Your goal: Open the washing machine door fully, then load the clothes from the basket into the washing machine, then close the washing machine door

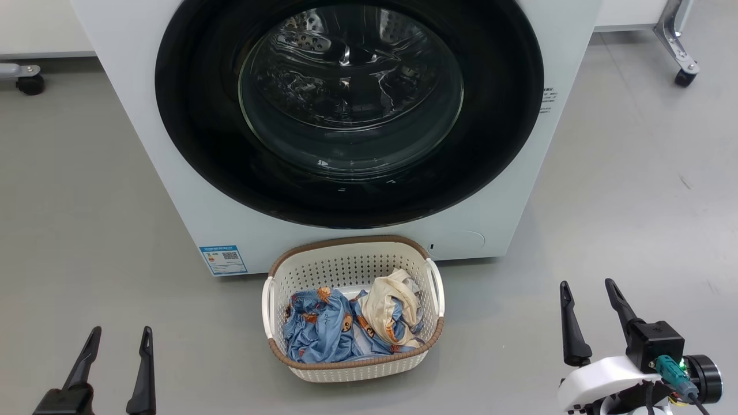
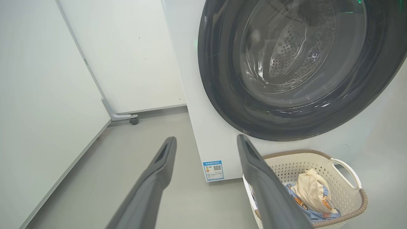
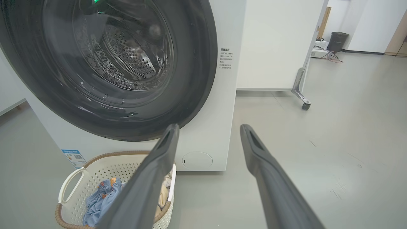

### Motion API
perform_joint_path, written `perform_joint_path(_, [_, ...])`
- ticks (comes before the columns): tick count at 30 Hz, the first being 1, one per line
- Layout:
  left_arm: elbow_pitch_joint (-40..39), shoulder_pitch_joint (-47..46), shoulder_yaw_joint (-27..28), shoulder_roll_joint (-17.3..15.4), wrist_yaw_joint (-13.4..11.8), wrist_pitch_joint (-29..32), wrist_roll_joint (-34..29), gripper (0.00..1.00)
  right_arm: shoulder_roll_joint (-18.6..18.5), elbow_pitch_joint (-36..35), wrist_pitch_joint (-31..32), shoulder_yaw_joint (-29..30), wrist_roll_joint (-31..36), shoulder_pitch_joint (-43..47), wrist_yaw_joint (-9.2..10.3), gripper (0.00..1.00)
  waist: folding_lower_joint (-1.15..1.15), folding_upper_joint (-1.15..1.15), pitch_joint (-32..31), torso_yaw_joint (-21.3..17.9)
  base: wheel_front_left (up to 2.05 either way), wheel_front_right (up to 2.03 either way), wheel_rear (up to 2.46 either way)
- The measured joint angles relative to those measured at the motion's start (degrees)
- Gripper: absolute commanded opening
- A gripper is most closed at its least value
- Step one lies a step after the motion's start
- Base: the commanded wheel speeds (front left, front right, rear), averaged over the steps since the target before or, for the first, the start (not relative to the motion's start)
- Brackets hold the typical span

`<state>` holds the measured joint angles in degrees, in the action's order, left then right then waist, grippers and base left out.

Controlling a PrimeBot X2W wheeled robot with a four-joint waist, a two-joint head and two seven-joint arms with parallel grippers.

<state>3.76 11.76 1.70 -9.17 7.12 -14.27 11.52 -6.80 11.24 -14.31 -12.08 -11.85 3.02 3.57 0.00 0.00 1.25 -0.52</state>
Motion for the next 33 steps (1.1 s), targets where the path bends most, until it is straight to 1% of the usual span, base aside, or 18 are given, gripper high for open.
perform_joint_path(18, [1.4, 0.2, 0.7, 0.3, 0.0, 0.0, 0.6, 1.00, 1.3, -0.1, 0.0, 2.7, 1.7, 0.4, -2.52, 1.00, 0.00, 0.00, 0.2, -0.2, 0.04, 0.04, -0.07])
perform_joint_path(33, [1.3, 0.2, 1.3, 0.2, 0.0, 0.0, 0.7, 1.00, 2.3, -0.1, 0.0, 3.8, 3.0, 1.0, -4.02, 1.00, 0.00, 0.00, 0.6, -0.4, 0.36, 0.36, -0.72])
